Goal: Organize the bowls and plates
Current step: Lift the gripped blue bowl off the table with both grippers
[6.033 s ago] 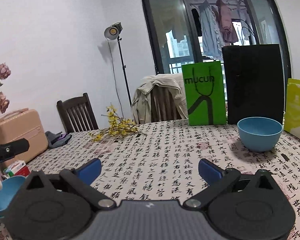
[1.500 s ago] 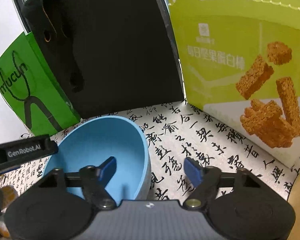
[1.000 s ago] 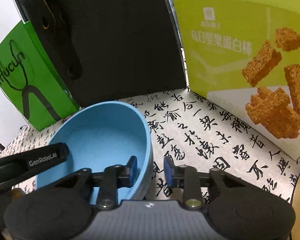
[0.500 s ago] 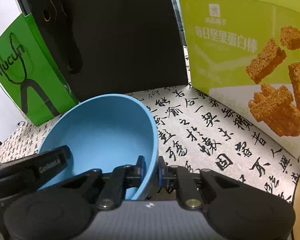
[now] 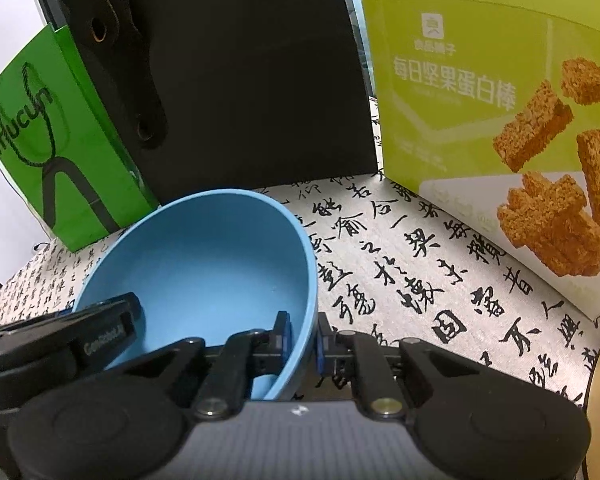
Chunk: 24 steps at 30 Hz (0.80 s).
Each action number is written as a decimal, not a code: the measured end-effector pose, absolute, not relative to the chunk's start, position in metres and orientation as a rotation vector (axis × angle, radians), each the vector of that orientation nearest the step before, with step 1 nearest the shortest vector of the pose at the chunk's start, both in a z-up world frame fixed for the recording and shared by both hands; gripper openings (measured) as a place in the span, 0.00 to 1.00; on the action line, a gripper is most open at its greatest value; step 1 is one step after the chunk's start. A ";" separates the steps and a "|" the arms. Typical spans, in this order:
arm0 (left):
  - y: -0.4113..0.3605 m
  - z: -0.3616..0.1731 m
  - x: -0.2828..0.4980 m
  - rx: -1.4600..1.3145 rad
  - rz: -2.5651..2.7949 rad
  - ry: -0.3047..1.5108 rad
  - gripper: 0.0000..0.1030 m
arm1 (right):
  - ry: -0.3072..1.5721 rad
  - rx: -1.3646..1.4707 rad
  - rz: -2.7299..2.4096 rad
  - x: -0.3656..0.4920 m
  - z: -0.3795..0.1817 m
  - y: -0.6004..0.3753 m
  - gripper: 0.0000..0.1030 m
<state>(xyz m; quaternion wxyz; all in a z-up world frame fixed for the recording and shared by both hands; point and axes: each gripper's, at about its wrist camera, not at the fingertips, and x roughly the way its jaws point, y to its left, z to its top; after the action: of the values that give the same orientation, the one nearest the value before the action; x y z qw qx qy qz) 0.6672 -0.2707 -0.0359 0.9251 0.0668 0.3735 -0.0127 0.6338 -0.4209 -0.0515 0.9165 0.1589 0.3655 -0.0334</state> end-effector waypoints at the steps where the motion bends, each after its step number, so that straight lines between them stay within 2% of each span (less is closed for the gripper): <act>1: -0.271 -0.036 0.667 0.143 -0.028 0.764 0.20 | 0.752 0.329 -0.068 0.634 -0.052 -0.422 0.11; 24: -0.260 -0.024 0.655 0.116 -0.021 0.730 0.19 | 0.710 0.292 -0.043 0.624 -0.042 -0.407 0.12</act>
<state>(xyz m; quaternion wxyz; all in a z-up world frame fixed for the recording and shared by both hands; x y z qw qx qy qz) 0.6554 -0.2595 -0.0240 0.9324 0.0567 0.3569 -0.0103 0.6236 -0.4067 -0.0418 0.9269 0.1425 0.3465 -0.0211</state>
